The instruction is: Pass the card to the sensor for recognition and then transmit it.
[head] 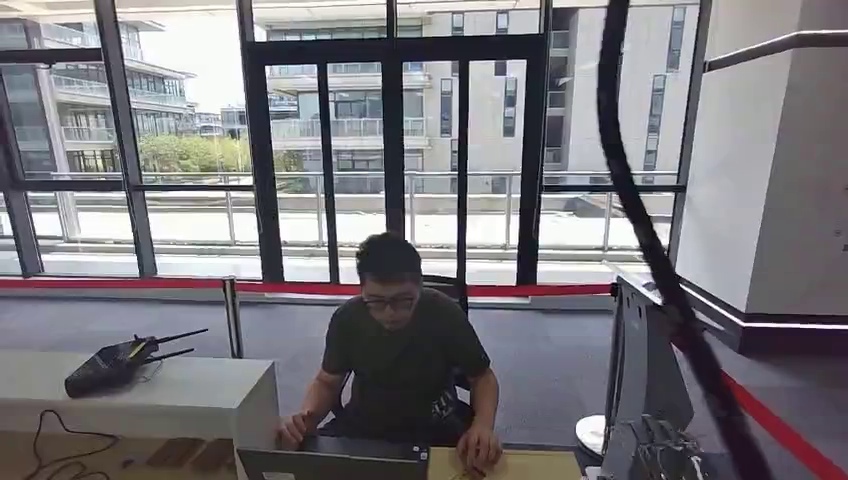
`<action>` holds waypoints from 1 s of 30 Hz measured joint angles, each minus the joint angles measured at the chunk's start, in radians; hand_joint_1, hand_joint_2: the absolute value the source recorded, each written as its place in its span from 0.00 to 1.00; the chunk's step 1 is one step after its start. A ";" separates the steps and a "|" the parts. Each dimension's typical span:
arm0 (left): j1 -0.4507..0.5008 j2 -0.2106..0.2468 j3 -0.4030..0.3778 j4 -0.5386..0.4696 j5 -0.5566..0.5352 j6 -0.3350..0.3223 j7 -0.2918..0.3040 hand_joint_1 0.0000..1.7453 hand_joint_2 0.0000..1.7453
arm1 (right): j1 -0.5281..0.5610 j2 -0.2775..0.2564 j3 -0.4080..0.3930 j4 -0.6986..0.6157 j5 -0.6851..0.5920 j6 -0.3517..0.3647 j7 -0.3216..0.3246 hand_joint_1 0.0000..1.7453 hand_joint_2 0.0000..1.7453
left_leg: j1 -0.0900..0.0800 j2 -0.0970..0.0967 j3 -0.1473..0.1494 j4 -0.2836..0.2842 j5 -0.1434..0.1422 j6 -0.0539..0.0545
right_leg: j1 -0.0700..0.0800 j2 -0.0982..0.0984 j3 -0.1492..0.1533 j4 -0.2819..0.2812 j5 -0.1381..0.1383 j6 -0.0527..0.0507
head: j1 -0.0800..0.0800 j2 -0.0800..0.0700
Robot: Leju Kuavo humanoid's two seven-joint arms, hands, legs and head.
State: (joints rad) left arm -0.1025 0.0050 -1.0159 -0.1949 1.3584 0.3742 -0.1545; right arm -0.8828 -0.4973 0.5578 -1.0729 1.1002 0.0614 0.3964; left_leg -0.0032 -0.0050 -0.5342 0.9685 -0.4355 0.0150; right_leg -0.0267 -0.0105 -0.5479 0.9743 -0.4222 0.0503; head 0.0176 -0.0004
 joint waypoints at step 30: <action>-0.009 0.009 -0.002 0.001 0.013 -0.005 -0.006 0.00 0.00 | 0.692 -0.266 -0.757 -0.244 -0.053 -0.174 -0.036 0.00 0.00 | 0.001 0.003 0.001 -0.001 -0.003 0.000 | 0.001 0.002 0.001 0.000 -0.001 0.000 | 0.001 0.000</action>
State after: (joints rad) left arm -0.1112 0.0141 -1.0182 -0.1942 1.3718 0.3693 -0.1606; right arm -0.1904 -0.7629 -0.1995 -1.3164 1.0471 -0.1126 0.3605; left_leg -0.0024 -0.0024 -0.5332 0.9672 -0.4381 0.0148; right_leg -0.0260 -0.0085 -0.5470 0.9739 -0.4227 0.0503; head 0.0187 -0.0004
